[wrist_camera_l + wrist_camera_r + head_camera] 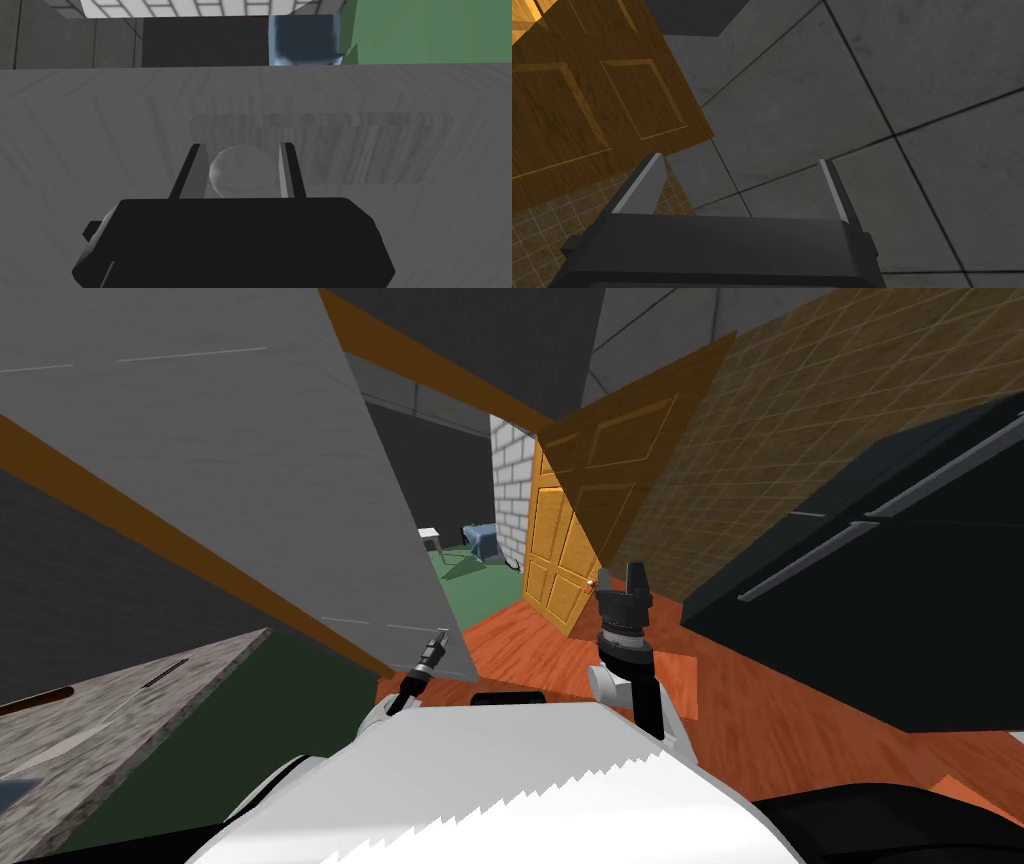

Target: Pull the door open

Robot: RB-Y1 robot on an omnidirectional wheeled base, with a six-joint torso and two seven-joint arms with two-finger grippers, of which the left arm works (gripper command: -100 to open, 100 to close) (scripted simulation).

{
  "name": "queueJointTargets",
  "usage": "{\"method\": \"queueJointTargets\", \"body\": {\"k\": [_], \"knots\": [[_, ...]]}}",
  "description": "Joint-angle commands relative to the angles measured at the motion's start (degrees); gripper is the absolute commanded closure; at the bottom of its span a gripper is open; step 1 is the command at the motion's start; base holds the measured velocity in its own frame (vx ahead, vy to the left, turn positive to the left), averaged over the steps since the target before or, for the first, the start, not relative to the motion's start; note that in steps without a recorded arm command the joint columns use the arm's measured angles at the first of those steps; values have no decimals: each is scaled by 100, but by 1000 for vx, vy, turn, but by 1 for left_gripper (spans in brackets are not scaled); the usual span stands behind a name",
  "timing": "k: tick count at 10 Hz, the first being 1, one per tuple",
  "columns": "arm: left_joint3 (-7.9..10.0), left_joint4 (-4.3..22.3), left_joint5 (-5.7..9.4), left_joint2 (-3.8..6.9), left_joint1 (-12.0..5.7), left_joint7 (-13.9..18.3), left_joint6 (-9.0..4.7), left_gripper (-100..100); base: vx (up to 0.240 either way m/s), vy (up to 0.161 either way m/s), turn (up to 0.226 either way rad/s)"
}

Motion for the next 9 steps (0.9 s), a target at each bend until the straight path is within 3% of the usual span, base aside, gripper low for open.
{"method": "queueJointTargets", "body": {"k": [1,3,4,5,6,7,9], "knots": [[-25,144,-11,-73,-166,-37,35,100,-196,91,-92],[-30,203,-13,-116,-294,-66,103,100,-143,121,-82],[-43,75,-20,-110,-189,-52,165,100,-51,38,-37],[-82,120,-41,-9,-89,36,-19,100,-92,36,-155],[-93,133,-46,33,-50,71,-90,100,-134,57,-159],[-117,162,-58,127,36,148,-250,100,-160,39,-158],[-117,162,-58,127,36,148,-250,100,-93,12,-22]]}}
